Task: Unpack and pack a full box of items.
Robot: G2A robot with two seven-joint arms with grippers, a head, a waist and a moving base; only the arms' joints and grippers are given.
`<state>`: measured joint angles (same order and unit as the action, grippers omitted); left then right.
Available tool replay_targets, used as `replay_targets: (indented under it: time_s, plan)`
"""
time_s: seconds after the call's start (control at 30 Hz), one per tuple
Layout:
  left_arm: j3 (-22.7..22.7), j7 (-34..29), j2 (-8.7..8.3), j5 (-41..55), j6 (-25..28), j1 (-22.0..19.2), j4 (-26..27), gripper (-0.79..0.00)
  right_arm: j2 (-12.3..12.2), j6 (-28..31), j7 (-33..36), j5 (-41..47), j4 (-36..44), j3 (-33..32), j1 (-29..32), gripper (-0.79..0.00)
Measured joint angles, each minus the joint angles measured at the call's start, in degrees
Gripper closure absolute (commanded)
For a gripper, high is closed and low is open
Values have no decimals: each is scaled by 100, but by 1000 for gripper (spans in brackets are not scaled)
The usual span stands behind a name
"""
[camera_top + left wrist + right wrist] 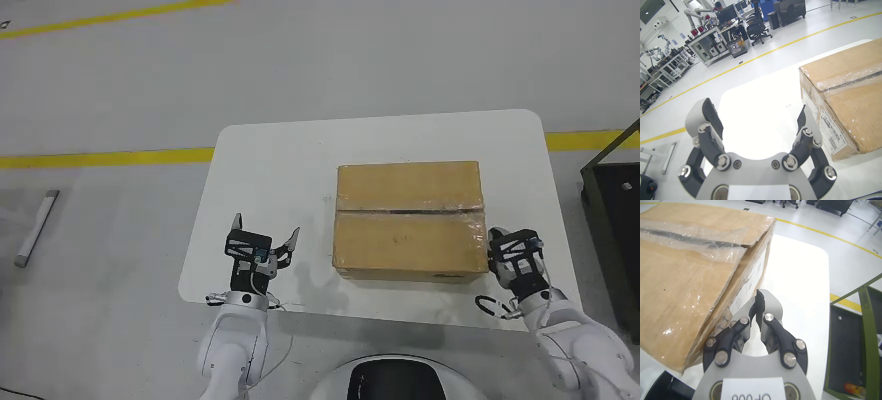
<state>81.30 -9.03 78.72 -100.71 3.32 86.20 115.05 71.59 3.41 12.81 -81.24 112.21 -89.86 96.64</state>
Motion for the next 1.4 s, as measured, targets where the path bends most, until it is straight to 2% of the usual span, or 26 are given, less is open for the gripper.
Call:
replay_targets:
  time_s: [0.43, 0.9, 1.17, 1.4]
  plan:
    - [0, 0, 0, 0, 0, 0, 0, -785, 34, -61, 52, 249, -497, 178, -547, 0]
    - [0, 0, 0, 0, 0, 0, 0, -785, 14, 833, -55, 57, -1076, 563, -1444, 0]
    - [-57, -48, 5, 101, 46, 8, 9, -785, -27, 768, -224, 125, -739, 219, -997, 0]
    - [-759, -432, 29, 139, 640, -175, 196, -785, -79, 704, -361, 130, -263, -336, -359, 0]
